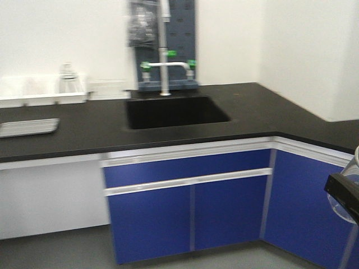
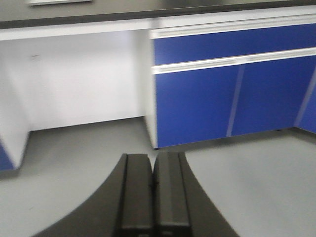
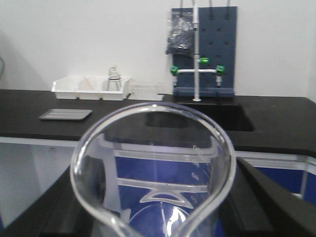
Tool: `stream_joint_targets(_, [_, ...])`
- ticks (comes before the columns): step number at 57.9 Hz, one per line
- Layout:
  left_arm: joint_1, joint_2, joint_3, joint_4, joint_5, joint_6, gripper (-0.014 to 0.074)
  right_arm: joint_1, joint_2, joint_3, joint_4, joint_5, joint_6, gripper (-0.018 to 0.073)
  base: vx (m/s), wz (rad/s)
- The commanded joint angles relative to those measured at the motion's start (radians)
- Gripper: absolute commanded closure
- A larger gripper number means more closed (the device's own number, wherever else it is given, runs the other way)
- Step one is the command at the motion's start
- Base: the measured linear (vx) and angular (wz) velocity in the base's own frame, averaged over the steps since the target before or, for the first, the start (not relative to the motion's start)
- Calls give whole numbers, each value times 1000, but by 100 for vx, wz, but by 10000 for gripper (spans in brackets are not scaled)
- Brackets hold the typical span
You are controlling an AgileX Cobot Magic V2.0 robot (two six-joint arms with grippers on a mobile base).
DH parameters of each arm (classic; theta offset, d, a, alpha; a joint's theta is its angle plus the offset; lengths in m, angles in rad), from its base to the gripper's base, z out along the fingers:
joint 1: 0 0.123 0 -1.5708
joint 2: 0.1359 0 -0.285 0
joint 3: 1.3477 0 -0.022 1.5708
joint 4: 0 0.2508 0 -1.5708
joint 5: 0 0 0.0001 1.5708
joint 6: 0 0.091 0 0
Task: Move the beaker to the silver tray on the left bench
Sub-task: 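Drive the base to the bench with the silver tray, holding the beaker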
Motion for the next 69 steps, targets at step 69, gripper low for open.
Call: stream_joint_targets(69, [-6,-16,28,-2,-77,-6,595,-2,-1,-26,-29,28,3,566,10,60])
